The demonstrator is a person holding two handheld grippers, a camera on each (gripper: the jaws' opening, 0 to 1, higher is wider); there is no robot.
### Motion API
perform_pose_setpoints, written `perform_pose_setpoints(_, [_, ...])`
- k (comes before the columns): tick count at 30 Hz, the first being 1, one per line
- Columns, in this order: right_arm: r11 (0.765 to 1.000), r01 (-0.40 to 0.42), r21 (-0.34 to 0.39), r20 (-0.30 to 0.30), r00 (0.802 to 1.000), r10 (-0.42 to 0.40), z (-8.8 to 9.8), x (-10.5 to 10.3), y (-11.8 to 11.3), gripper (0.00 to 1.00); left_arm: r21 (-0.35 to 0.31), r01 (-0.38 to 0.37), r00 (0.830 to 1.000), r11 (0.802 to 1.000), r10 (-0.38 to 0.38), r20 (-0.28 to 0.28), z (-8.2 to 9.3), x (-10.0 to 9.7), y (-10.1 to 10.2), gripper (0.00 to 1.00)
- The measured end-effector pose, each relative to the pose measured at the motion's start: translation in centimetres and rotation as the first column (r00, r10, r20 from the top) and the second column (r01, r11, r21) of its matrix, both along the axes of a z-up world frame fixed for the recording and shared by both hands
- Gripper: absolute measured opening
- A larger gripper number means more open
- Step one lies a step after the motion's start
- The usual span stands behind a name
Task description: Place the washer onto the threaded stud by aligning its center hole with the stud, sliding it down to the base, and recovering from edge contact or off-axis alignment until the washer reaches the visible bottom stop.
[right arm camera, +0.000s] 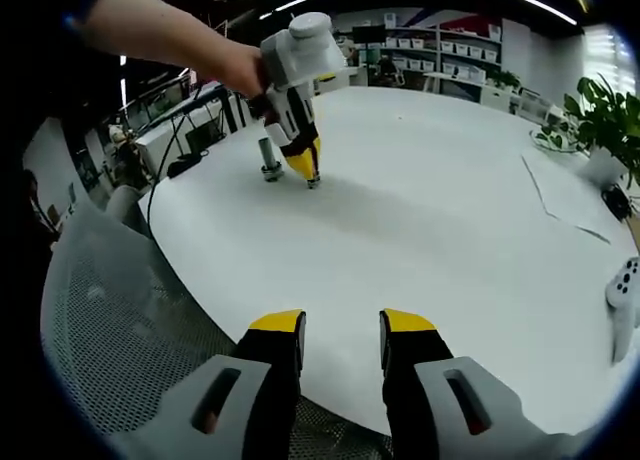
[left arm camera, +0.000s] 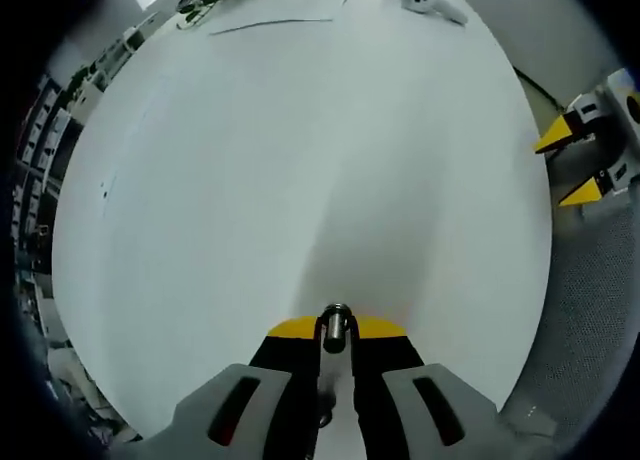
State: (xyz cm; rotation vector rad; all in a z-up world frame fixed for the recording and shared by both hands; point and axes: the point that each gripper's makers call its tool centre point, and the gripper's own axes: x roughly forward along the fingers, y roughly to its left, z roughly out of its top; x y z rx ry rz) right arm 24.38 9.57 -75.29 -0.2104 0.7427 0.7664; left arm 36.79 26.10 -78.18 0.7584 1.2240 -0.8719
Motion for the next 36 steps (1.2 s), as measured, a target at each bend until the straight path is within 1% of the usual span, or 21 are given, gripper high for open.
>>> perform_pose_setpoints(2, [1.0, 0.0, 0.001, 0.001, 1.0, 0.0, 0.1, 0.0, 0.0, 0.32, 0.0, -0.005, 1.0, 1.0, 0.005, -0.002, -0.2, 0.0, 0.1, 0.09])
perform_pose_setpoints(3, [1.0, 0.0, 0.001, 0.002, 1.0, 0.0, 0.1, 0.0, 0.0, 0.32, -0.012, -0.014, 1.0, 1.0, 0.014, -0.005, -0.1, 0.2, -0.1, 0.09])
perform_pose_setpoints(10, [1.0, -0.003, -0.002, -0.002, 1.0, 0.003, 0.0, 0.0, 0.0, 0.32, -0.01, 0.019, 1.0, 1.0, -0.019, -0.002, -0.1, 0.2, -0.3, 0.09])
perform_pose_setpoints(13, [1.0, -0.003, -0.005, -0.003, 1.0, 0.003, -0.1, 0.0, 0.0, 0.32, -0.021, 0.01, 1.0, 1.0, -0.01, -0.002, 0.0, 0.3, -0.3, 0.09])
perform_pose_setpoints(15, [1.0, -0.002, -0.005, -0.004, 1.0, 0.002, -0.1, 0.0, 0.0, 0.32, -0.028, 0.005, 1.0, 1.0, -0.005, 0.003, 0.2, 0.5, -0.2, 0.11])
perform_pose_setpoints(17, [1.0, -0.004, -0.008, -0.004, 1.0, 0.004, -0.1, -0.1, 0.0, 0.32, -0.049, 0.0, 1.0, 0.999, 0.001, 0.015, 0.3, 0.7, -0.4, 0.15])
perform_pose_setpoints(20, [1.0, -0.005, -0.011, -0.007, 1.0, 0.005, -0.2, -0.1, 0.0, 0.32, -0.063, -0.023, 1.0, 0.998, 0.024, 0.015, 0.8, 0.6, -0.2, 0.17])
perform_pose_setpoints(24, [1.0, -0.005, -0.012, -0.008, 1.0, 0.005, -0.2, -0.1, -0.1, 0.32, -0.087, -0.032, 0.997, 0.996, 0.037, 0.065, 1.8, 0.9, 0.0, 0.18])
perform_pose_setpoints(25, [1.0, -0.006, -0.012, -0.009, 1.0, 0.006, -0.2, -0.1, -0.1, 0.32, -0.096, -0.032, 0.995, 0.995, 0.041, 0.089, 2.2, 1.1, 0.1, 0.18])
perform_pose_setpoints(28, [1.0, -0.013, -0.018, -0.019, 1.0, 0.013, -0.4, -0.2, 0.0, 0.32, -0.13, -0.047, 0.993, 0.99, 0.06, 0.102, 3.0, 0.9, 0.1, 0.18])
perform_pose_setpoints(30, [1.0, -0.014, -0.017, -0.018, 1.0, 0.013, -0.4, -0.2, 0.0, 0.32, -0.126, -0.041, 0.991, 0.991, 0.056, 0.122, 3.2, 0.9, 0.5, 0.18])
perform_pose_setpoints(33, [1.0, -0.01, -0.018, -0.02, 1.0, 0.009, -0.4, -0.2, -0.1, 0.32, -0.152, -0.06, 0.986, 0.987, 0.082, 0.143, 4.1, 0.7, 0.6, 0.18])
perform_pose_setpoints(35, [1.0, -0.013, -0.021, -0.023, 1.0, 0.012, -0.5, -0.3, -0.1, 0.32, -0.182, -0.061, 0.978, 0.981, 0.095, 0.184, 4.9, 0.9, 0.4, 0.18])
perform_pose_setpoints(36, [1.0, -0.014, -0.023, -0.024, 1.0, 0.014, -0.6, -0.3, -0.1, 0.33, -0.186, -0.049, 0.976, 0.981, 0.086, 0.201, 5.2, 0.7, 0.5, 0.18])
